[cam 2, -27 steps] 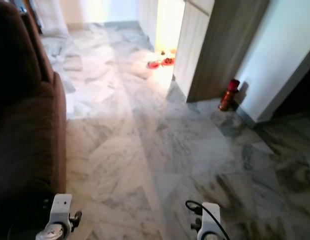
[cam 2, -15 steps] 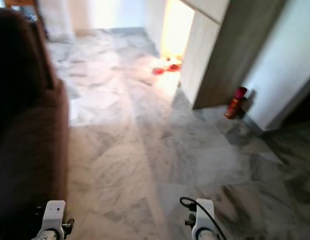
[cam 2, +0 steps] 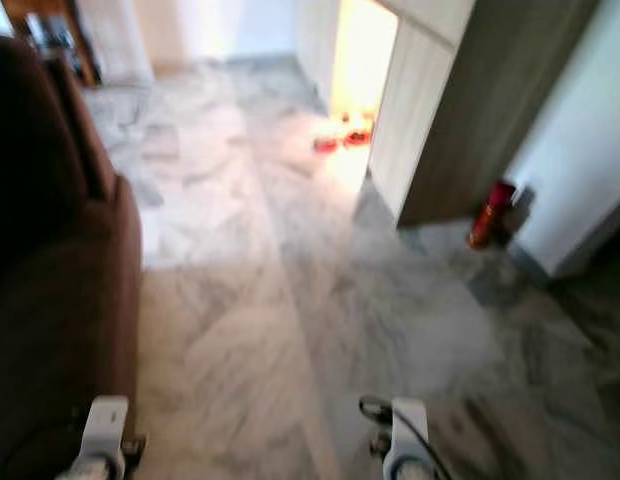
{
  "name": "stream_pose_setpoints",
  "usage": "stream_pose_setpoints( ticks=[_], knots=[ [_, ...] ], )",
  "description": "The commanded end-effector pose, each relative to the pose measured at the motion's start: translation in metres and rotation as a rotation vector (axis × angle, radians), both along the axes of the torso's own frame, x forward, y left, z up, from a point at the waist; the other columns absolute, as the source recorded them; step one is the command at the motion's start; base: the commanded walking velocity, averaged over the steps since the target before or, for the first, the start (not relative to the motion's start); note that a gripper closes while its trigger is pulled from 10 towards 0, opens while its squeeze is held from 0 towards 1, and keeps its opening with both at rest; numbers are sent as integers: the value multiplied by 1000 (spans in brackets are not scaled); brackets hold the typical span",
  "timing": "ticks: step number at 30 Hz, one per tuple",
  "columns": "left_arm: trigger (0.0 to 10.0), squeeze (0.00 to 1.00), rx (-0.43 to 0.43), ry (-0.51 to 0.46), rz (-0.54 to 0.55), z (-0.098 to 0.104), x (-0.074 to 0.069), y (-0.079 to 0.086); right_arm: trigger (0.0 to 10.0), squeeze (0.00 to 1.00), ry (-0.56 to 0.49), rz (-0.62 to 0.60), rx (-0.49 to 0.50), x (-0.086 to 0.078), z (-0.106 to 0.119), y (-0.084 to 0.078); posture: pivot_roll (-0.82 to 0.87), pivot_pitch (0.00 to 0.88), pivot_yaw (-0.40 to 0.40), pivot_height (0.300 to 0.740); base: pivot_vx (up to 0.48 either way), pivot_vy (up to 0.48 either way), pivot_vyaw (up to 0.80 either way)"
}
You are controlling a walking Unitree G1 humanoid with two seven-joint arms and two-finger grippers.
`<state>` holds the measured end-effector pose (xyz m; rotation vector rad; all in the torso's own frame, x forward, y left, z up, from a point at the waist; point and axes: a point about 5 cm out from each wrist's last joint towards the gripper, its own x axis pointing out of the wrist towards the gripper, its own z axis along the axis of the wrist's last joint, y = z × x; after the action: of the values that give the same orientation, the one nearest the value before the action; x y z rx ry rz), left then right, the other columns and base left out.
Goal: Move the pillow to the sofa from floor
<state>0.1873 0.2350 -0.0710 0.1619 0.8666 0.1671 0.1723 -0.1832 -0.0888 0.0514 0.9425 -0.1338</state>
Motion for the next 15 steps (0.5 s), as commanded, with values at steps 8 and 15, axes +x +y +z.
stream_pose_setpoints(
  ticks=[8, 15],
  knots=[
    [10000, 0, -64, 25, -77, -3, 4, -20, 10000, 0, 28, -12, -25, -6, -2, -10, 45, 0, -45, 740, 212, 0, -675],
    [10000, 0, -50, 20, -56, -3, 3, -18, 10000, 0, 30, -13, -25, -6, -2, -10, 45, 0, -47, 740, 0, 0, -651]
  ],
)
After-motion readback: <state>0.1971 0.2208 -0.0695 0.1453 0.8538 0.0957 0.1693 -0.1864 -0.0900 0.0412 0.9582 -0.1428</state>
